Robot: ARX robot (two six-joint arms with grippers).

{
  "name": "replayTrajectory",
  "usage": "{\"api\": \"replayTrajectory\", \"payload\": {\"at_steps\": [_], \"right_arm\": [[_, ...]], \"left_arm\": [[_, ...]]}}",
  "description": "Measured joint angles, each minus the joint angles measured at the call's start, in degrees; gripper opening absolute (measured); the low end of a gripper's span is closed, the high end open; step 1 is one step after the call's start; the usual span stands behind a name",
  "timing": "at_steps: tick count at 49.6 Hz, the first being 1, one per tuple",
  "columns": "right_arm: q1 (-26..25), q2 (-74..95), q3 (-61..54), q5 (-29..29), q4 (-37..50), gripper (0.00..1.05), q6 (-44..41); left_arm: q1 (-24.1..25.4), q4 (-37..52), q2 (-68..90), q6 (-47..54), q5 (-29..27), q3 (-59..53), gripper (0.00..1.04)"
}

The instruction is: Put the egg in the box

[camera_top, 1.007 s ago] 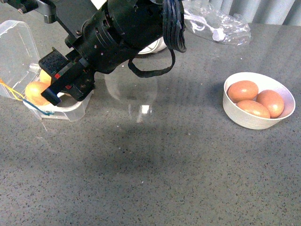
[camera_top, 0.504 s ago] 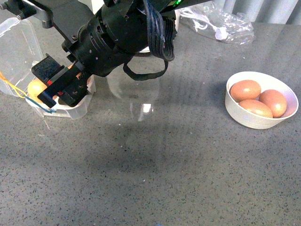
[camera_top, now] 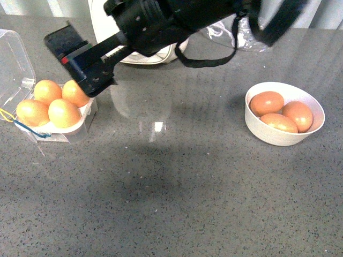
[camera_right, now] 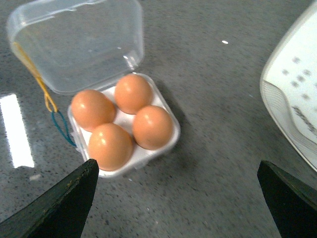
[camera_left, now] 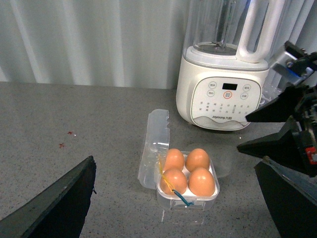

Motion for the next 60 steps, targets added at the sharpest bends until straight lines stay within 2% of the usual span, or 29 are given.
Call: {"api": "replayTrajectory", "payload": {"at_steps": [11, 24, 32, 44, 52, 60], "right_arm": [[-4.00, -5.70, -8.52, 9.90, 5.27, 0.97, 3.85], [-12.79, -16.11, -24.15, 21.29, 15.74, 0.97, 11.06], [-16.68, -22.69, -32.72, 27.36, 21.94, 0.97, 11.65], [-21.59, -35.56, -43.21, 30.42, 23.61, 0.97, 13.77], [-25.92, -48.89, -50.66, 34.95, 22.69, 0.97, 14.82], [-28.46, -61.72, -59.34, 38.58, 27.82, 0.97, 13.77]], "left_arm": [[0.00, 0.00, 0.00, 0.00, 0.00, 0.00, 0.98], [0.00, 0.00, 0.00, 0.00, 0.00, 0.00, 0.98], [0.00, 0.00, 0.00, 0.00, 0.00, 0.00, 0.98], [0.00, 0.00, 0.00, 0.00, 0.00, 0.00, 0.98], [0.00, 0.00, 0.00, 0.00, 0.00, 0.00, 0.98], [0.00, 0.00, 0.00, 0.00, 0.00, 0.00, 0.98]]}}
